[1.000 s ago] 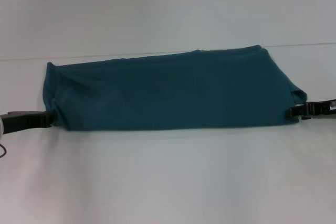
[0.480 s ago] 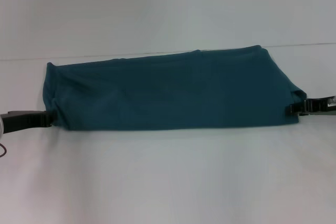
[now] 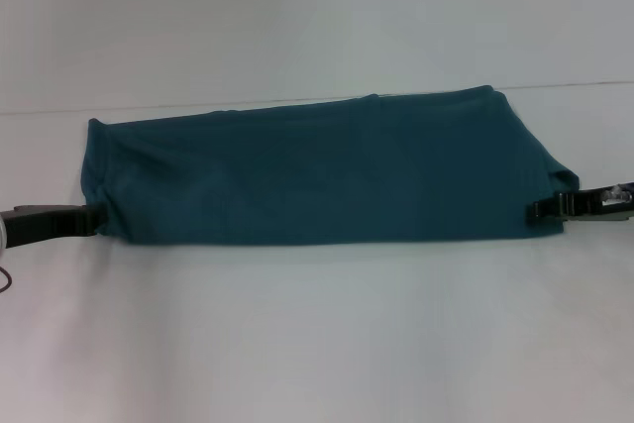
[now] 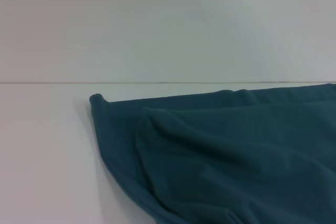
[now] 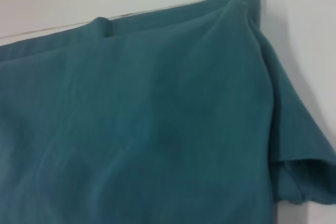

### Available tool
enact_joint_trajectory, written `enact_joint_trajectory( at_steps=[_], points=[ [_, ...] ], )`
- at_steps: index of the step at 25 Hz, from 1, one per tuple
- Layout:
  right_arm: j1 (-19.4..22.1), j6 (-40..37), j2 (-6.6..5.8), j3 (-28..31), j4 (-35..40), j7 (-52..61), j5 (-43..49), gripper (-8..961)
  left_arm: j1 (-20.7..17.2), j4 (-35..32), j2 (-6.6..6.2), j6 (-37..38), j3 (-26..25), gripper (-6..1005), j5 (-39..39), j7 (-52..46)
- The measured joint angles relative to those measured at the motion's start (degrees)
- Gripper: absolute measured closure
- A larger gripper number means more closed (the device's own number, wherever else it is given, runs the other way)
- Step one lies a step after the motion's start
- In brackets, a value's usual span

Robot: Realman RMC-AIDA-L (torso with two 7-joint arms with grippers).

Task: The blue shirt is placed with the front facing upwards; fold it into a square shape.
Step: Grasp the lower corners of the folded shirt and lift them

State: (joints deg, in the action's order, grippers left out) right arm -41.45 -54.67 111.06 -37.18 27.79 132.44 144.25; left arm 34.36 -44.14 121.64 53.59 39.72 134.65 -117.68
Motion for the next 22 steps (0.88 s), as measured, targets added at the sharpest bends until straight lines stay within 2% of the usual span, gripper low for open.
enact_joint_trajectory(
  at_steps=[6, 14, 22],
  points=[
    [0.2, 1.0, -0.09, 0.8, -0.1, 0.4, -0.3, 679, 0.0, 0.0, 0.00, 0.0, 0.0, 982, 0.0, 0.0],
    [0.3, 0.7, -0.23, 0.5, 0.2, 0.4, -0.4, 903, 0.0, -0.1, 0.00, 0.0, 0.1, 980, 0.0, 0.0],
    [0.6, -0.3, -0.24, 0.4, 0.2, 0.2, -0.4, 946, -0.1, -0.2, 0.07, 0.3, 0.1, 981, 0.0, 0.2]
  ],
)
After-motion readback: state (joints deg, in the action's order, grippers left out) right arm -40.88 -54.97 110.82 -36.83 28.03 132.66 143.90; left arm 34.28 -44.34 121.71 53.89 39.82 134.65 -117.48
